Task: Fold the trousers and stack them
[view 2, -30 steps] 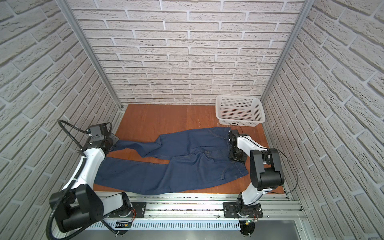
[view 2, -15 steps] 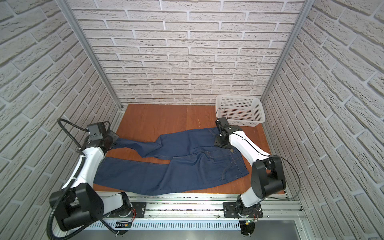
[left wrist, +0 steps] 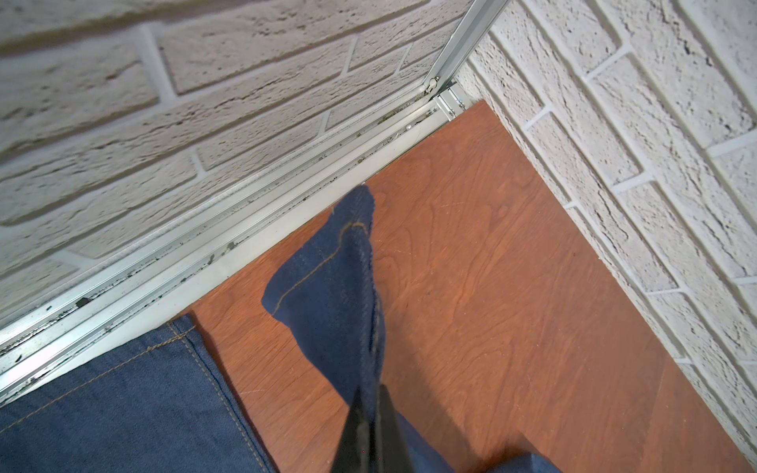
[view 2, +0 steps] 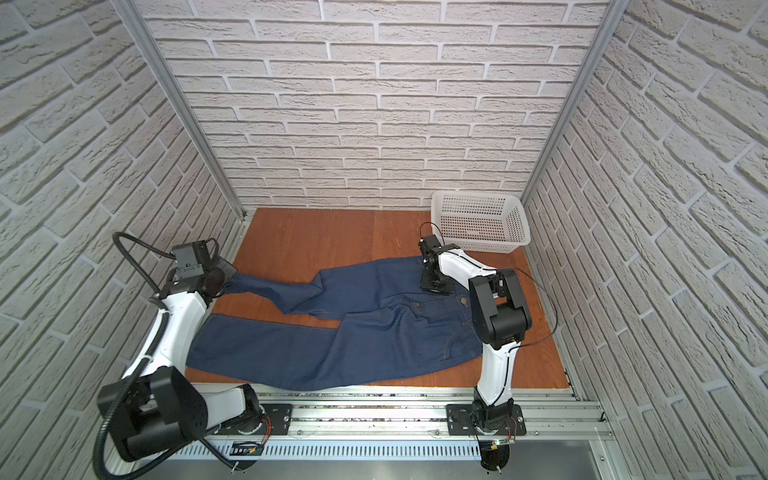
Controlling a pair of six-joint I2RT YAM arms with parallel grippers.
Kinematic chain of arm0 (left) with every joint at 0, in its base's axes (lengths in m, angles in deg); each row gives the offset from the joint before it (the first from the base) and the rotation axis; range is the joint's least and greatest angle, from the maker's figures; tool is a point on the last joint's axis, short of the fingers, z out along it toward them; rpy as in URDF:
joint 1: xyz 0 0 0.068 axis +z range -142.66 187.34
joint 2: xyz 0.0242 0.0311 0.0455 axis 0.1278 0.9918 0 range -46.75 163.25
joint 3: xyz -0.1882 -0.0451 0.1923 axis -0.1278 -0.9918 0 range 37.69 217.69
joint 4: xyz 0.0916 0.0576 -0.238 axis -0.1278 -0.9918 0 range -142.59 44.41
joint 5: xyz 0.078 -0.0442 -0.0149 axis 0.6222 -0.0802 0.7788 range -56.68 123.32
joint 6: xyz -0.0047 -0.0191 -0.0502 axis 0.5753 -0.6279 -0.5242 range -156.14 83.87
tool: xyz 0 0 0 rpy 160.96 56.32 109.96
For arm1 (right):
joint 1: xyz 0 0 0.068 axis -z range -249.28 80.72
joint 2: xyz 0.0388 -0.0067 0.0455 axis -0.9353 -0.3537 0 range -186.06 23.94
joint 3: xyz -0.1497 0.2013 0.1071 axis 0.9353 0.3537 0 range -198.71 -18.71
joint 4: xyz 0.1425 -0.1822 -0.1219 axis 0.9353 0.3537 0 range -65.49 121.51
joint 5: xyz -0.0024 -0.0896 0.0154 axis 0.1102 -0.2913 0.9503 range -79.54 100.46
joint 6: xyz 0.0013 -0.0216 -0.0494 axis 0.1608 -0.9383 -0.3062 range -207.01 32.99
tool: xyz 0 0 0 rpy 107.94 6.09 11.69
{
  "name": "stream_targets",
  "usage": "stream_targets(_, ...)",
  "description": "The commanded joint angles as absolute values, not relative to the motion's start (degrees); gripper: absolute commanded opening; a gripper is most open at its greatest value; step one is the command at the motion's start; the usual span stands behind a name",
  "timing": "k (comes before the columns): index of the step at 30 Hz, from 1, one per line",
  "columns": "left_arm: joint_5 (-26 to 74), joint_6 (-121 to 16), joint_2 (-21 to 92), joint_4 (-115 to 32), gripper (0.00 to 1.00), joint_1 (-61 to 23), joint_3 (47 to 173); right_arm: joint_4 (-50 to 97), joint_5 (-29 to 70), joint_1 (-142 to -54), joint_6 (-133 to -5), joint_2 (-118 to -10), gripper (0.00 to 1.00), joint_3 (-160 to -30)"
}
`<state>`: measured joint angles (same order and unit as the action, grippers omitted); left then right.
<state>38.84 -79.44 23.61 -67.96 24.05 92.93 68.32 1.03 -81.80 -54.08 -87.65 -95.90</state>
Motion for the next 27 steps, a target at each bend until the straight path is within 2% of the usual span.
stream_targets(1,39.04,-78.24,24.00,-66.82,0.00,24.54,94.55,69.73,-2.14,-77.94,-51.53,-88.57,0.46,-94.45)
stream_targets(15,36.14,-79.38,28.35,-62.10,0.00,25.21,95.52,69.41,-3.60,-64.42,-52.03,-85.74,0.47,-86.73)
stream_targets(27,30.32,-74.71,37.60,-55.18,0.00,21.87,101.41,69.34,-3.19,-63.42,-52.60,-81.54,0.47,-84.01)
